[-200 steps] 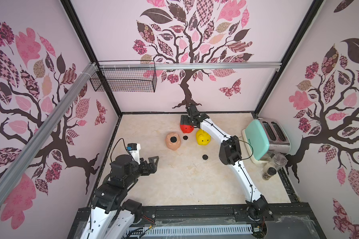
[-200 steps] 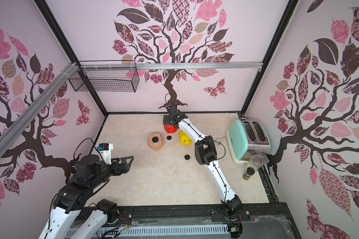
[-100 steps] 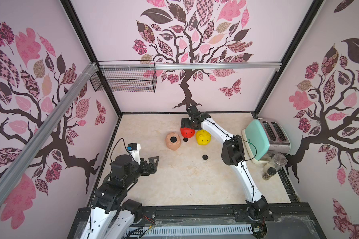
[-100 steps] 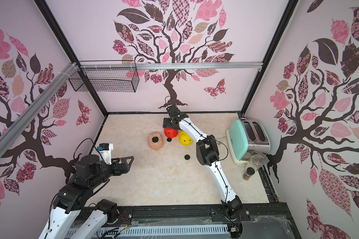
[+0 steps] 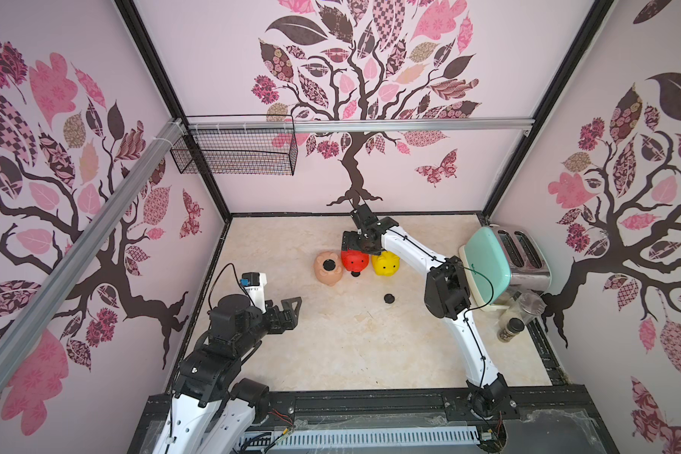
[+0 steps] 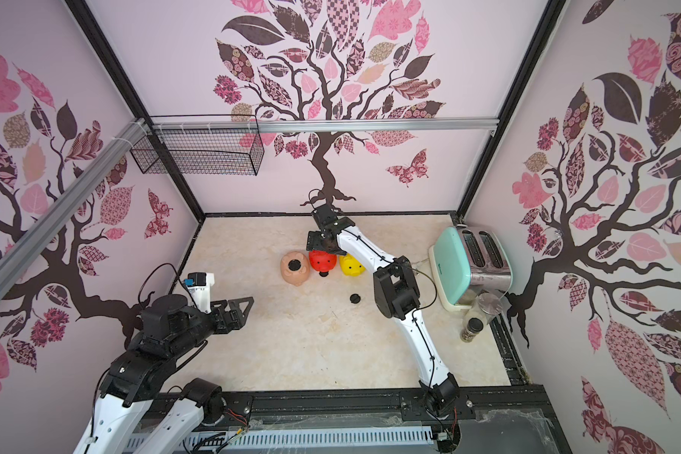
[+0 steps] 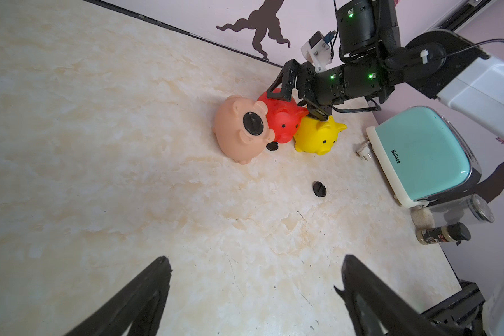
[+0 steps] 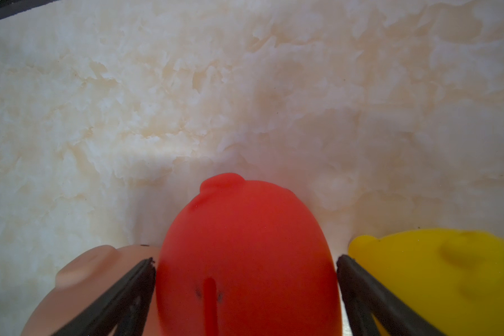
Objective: Close piggy banks
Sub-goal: Move the piggy bank to the center of the board.
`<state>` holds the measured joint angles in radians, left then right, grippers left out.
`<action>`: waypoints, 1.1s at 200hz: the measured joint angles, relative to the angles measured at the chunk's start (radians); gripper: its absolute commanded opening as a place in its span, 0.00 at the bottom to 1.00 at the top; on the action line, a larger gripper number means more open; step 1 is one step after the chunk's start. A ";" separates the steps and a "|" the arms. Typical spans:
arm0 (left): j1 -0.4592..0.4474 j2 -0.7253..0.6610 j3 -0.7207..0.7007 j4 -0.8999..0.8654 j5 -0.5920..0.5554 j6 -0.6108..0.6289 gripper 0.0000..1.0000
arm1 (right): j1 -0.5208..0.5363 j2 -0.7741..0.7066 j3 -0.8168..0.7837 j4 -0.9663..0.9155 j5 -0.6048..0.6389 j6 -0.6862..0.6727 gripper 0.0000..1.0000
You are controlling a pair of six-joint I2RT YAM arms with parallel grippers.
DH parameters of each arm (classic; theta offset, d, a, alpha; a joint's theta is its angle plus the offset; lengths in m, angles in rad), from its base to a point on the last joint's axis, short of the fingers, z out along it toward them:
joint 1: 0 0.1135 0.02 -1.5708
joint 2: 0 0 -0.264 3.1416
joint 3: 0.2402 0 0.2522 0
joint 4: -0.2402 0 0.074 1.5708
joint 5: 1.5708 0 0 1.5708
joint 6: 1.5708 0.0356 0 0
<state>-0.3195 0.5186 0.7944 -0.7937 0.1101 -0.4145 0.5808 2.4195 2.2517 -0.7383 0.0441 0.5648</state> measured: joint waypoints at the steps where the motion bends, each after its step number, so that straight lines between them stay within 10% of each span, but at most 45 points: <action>1: 0.000 0.000 0.000 0.000 0.000 0.000 0.94 | 0.000 0.000 0.000 0.000 0.000 0.000 1.00; 90: 0.000 0.000 0.000 0.000 0.000 0.000 0.94 | 0.000 0.082 0.239 -0.032 0.014 -0.042 0.91; 124: 0.000 0.000 0.000 0.000 0.000 0.000 0.94 | 0.000 0.142 0.242 -0.046 0.011 -0.045 0.78; 220: 0.000 -0.005 0.000 0.000 0.000 0.000 0.94 | 0.002 0.076 0.114 -0.056 0.011 -0.049 0.81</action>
<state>-0.3191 0.5140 0.7944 -0.7940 0.1101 -0.4145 0.5827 2.4954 2.3653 -0.7944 0.0551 0.5159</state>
